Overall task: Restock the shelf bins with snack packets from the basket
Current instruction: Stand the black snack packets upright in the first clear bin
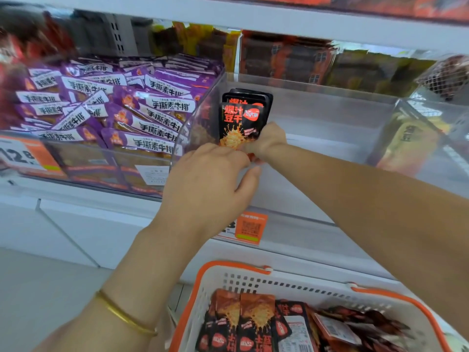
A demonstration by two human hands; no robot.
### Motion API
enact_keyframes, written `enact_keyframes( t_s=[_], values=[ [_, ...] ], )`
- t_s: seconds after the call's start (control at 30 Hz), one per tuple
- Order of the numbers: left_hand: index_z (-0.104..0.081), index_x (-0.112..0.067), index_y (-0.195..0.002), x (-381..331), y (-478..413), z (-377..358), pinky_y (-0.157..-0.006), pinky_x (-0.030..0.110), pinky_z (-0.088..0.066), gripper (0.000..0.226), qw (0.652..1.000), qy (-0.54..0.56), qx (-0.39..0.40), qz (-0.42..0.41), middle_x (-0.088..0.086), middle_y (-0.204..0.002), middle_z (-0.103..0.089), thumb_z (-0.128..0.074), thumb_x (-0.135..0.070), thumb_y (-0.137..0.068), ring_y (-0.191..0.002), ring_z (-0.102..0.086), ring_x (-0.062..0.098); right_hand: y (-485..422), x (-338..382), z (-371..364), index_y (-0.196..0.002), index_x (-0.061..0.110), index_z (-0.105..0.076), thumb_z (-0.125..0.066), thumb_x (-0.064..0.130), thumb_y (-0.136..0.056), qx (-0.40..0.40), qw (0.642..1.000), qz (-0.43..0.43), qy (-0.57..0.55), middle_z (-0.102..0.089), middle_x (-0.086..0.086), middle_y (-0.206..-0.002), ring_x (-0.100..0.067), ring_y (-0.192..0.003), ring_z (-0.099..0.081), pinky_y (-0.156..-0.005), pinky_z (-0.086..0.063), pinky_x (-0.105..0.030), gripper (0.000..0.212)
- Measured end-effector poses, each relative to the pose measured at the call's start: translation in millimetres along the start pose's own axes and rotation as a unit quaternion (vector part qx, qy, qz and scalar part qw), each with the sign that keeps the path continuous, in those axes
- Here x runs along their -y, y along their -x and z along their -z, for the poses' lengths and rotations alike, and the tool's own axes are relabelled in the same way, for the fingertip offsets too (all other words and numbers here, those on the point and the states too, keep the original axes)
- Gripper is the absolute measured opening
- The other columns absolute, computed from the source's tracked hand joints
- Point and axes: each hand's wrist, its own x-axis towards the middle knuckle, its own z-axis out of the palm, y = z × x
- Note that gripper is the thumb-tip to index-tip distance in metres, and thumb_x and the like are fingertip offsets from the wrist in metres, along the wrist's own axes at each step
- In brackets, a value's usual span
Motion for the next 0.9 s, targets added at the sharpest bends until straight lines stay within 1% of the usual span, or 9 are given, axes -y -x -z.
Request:
enact_keyframes(
  t_s=[0.1,0.17,0.27,0.4,0.47,0.53,0.6,0.73,0.9],
  values=[
    [-0.069,-0.013,-0.099,-2.5,4.1,2.9,-0.07,0.043,-0.05,0.038,0.995,-0.009,-0.088,-0.036,0.005,-0.091,-0.07,-0.039,-0.033,-0.089,-0.084,-0.06,0.031,21.1,6.4,15.1,-0.078,0.007,-0.051,-0.078,0.017,-0.074,0.024,0.999,-0.002,-0.022,-0.065,-0.014,-0.096,-0.024,-0.09,-0.065,-0.074,-0.056,-0.032,0.029],
    [-0.069,-0.009,-0.096,-10.6,13.4,6.4,-0.067,0.045,-0.047,0.029,0.986,-0.039,-0.15,-0.069,0.007,-0.088,-0.07,-0.046,-0.024,-0.089,-0.079,-0.059,0.033,45.1,11.9,33.3,-0.065,0.012,-0.043,-0.078,0.013,-0.075,0.029,0.999,0.029,-0.012,-0.067,-0.019,-0.1,-0.028,-0.094,-0.066,-0.084,-0.055,-0.039,0.037],
    [-0.068,-0.005,-0.087,-36.0,41.0,9.6,-0.06,0.045,-0.044,0.022,0.974,-0.02,-0.188,-0.122,0.009,-0.08,-0.066,-0.049,-0.016,-0.087,-0.071,-0.056,0.033,113.6,9.8,74.0,-0.068,0.013,-0.039,-0.072,0.0,-0.078,0.023,0.991,0.104,-0.08,-0.061,-0.016,-0.071,-0.026,-0.067,-0.067,-0.074,-0.058,-0.046,0.037],
    [-0.067,-0.01,-0.079,-68.2,90.1,-13.8,-0.054,0.038,-0.044,0.022,0.989,0.037,-0.06,-0.133,0.004,-0.071,-0.063,-0.047,-0.019,-0.083,-0.068,-0.057,0.029,219.8,-42.7,120.2,-0.077,0.006,-0.052,-0.066,-0.007,-0.081,0.138,0.971,0.139,-0.14,-0.057,-0.011,-0.057,-0.016,-0.047,-0.062,-0.054,-0.057,-0.033,0.02],
    [-0.066,-0.016,-0.074,-75.9,106.1,-36.2,-0.046,0.033,-0.045,0.027,0.992,0.018,0.055,-0.112,-0.001,-0.068,-0.062,-0.042,-0.028,-0.079,-0.067,-0.059,0.026,239.1,-86.8,110.1,-0.082,0.003,-0.057,-0.062,-0.007,-0.084,0.231,0.968,0.061,-0.071,-0.059,-0.009,-0.061,-0.022,-0.055,-0.064,-0.059,-0.058,-0.035,0.011],
    [-0.063,-0.02,-0.07,-81.5,113.1,-58.6,-0.042,0.031,-0.045,0.029,0.985,0.001,0.14,-0.105,-0.003,-0.066,-0.062,-0.039,-0.033,-0.077,-0.065,-0.061,0.024,233.5,-142.4,81.7,-0.084,0.006,-0.06,-0.061,0.003,-0.087,0.271,0.959,-0.018,0.083,-0.058,-0.005,-0.072,-0.027,-0.071,-0.064,-0.064,-0.054,-0.029,0.004],
    [-0.064,-0.02,-0.074,-85.9,113.6,-72.6,-0.046,0.032,-0.046,0.027,0.977,0.006,0.188,-0.099,-0.003,-0.072,-0.064,-0.04,-0.031,-0.08,-0.07,-0.063,0.024,215.5,-206.9,37.5,-0.082,0.008,-0.062,-0.058,0.012,-0.087,0.25,0.933,-0.022,0.26,-0.059,-0.006,-0.08,-0.029,-0.085,-0.06,-0.065,-0.047,-0.022,0.008],
    [-0.06,-0.025,-0.097,-87.6,115.2,-92.7,-0.063,0.03,-0.044,0.024,0.967,-0.024,0.234,-0.095,-0.006,-0.101,-0.061,-0.038,-0.032,-0.092,-0.094,-0.058,0.015,214.7,-305.0,-21.7,-0.122,0.012,-0.052,-0.047,0.012,-0.091,0.193,0.896,-0.037,0.398,-0.058,-0.011,-0.119,-0.031,-0.111,-0.055,-0.084,-0.05,-0.04,0.032],
    [-0.06,-0.028,-0.097,-85.9,116.5,-98.3,-0.062,0.027,-0.042,0.023,0.969,-0.008,0.234,-0.076,-0.009,-0.099,-0.061,-0.038,-0.031,-0.093,-0.089,-0.058,0.012,227.2,-323.9,-28.1,-0.125,0.02,-0.053,-0.043,0.012,-0.096,0.124,0.866,0.021,0.484,-0.06,-0.005,-0.12,-0.027,-0.114,-0.053,-0.086,-0.045,-0.036,0.032]
  ],
)
